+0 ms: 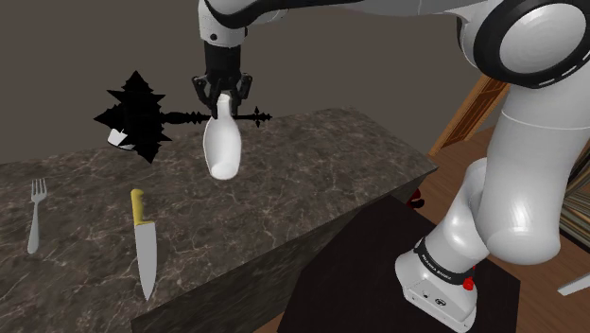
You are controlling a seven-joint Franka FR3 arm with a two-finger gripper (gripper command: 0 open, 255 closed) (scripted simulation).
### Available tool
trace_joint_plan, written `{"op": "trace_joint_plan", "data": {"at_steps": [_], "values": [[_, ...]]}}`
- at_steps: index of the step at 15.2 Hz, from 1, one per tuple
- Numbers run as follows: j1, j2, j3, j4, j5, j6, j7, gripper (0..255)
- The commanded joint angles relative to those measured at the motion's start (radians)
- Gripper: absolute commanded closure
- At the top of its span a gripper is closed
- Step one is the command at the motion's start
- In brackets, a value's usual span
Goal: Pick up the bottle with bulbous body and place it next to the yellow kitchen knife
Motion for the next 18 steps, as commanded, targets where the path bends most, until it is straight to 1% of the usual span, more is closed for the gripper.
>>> {"op": "trace_joint_plan", "data": {"at_steps": [1, 6, 13, 14, 18], "values": [[-0.001, -0.002, 0.000, -0.026, 0.000, 0.026, -0.002, 255], [-0.001, 0.008, 0.000, -0.073, 0.001, 0.082, -0.003, 255], [-0.001, 0.008, 0.000, -0.073, 0.001, 0.082, -0.003, 255], [-0.001, 0.008, 0.000, -0.073, 0.001, 0.082, -0.003, 0], [-0.001, 0.008, 0.000, -0.073, 0.001, 0.082, -0.003, 0]]}}
